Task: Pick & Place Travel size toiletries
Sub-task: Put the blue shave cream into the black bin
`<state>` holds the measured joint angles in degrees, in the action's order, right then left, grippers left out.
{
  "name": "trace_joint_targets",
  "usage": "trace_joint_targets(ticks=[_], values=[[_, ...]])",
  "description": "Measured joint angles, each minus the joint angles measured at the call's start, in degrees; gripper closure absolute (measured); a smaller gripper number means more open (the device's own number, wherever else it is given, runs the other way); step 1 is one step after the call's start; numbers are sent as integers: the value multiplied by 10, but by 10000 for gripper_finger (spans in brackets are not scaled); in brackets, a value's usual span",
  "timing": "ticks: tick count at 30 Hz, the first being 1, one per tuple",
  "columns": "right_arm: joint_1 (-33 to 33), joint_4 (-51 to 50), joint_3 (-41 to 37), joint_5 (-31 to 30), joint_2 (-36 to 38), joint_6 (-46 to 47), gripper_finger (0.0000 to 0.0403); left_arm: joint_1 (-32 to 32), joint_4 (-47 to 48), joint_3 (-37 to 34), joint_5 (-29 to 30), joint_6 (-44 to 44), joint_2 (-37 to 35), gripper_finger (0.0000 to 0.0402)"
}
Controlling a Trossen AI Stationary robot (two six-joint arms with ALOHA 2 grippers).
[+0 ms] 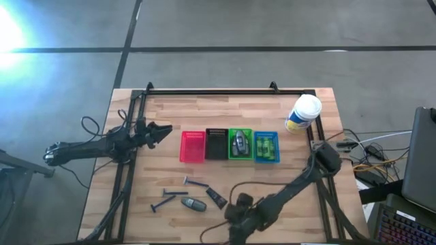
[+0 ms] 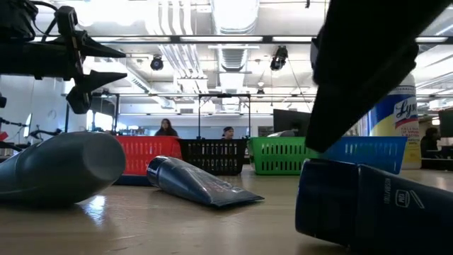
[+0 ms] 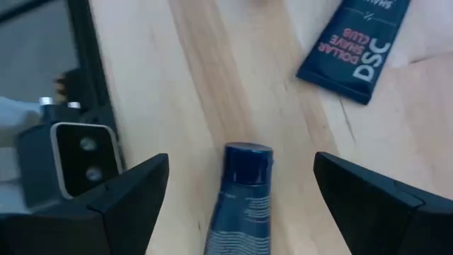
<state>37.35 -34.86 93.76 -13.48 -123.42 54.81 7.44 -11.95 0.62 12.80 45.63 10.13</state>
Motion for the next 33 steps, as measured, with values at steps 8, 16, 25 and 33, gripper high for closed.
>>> trace_joint_targets(ticks=[8,16,25,33], values=[[6,-54,76,-15,-68,40,75,0,5,0,0,-1,1,209],[8,-97,104,-10,-102,68,66,0,6,0,0,-1,1,209],[7,-108,108,28,-106,89,96,0,14,0,3,-8,1,209],[1,-160,119,69,-107,107,217,0,14,0,3,-9,1,209]])
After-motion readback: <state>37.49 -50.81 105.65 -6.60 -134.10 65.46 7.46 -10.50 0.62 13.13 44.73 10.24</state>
